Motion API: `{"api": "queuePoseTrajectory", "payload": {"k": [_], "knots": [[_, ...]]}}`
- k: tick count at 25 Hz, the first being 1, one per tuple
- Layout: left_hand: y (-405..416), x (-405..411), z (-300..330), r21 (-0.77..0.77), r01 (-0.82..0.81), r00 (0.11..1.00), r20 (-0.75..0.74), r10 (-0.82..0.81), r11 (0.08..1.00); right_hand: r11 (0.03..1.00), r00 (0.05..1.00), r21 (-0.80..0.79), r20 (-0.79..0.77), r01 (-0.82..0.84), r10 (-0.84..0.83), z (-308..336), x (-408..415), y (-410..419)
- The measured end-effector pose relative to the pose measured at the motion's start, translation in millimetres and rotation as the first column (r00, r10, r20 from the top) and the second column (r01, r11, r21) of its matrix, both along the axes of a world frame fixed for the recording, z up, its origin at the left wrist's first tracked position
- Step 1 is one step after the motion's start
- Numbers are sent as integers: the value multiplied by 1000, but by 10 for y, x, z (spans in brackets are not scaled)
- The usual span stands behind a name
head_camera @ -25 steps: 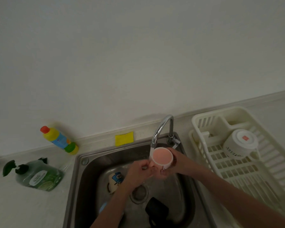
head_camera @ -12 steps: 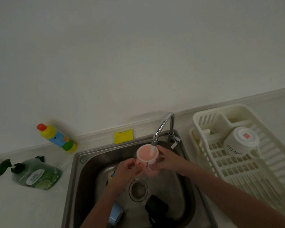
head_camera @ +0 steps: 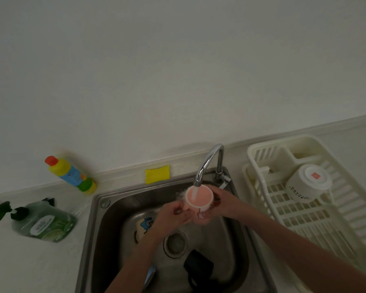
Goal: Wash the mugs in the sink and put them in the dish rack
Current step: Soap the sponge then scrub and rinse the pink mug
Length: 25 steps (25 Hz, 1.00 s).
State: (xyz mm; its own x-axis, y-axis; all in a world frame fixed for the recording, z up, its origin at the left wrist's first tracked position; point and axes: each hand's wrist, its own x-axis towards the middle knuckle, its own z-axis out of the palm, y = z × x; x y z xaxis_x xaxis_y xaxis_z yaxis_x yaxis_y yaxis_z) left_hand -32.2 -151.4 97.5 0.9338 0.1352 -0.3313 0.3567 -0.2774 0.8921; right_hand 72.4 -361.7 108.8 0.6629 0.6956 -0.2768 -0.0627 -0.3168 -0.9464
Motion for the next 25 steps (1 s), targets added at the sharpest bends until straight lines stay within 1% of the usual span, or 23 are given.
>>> {"api": "queuePoseTrajectory", "payload": {"k": [4,6,11,12,15,18,21,25], "knots": [[-205,-17,-68,78,82,997,-4,-82,994,999,1000,-49,-5,18,-18,-81,-61,-233],[-204,-50,-64,99,76,997,-21,-74,992,997,1000,-76,20,8,-6,-86,-68,-220],[35,-214,-54,103,-41,997,-57,47,994,993,997,-90,15,-75,77,-56,-74,99],[107,-258,-62,89,-61,996,-67,67,994,992,995,-87,8,-94,95,-52,-78,176],[226,-316,-62,-23,-145,984,-104,142,989,985,989,-93,-5,-148,148,-17,-27,332],[185,-314,32,-21,-187,978,-95,185,982,980,985,-100,-1,-174,175,52,39,366],[106,-211,71,35,-151,987,-43,152,988,985,989,-84,6,-149,150,81,85,280],[-104,-65,129,35,-80,996,-40,81,996,988,991,-72,13,-135,136,108,159,27]]}}
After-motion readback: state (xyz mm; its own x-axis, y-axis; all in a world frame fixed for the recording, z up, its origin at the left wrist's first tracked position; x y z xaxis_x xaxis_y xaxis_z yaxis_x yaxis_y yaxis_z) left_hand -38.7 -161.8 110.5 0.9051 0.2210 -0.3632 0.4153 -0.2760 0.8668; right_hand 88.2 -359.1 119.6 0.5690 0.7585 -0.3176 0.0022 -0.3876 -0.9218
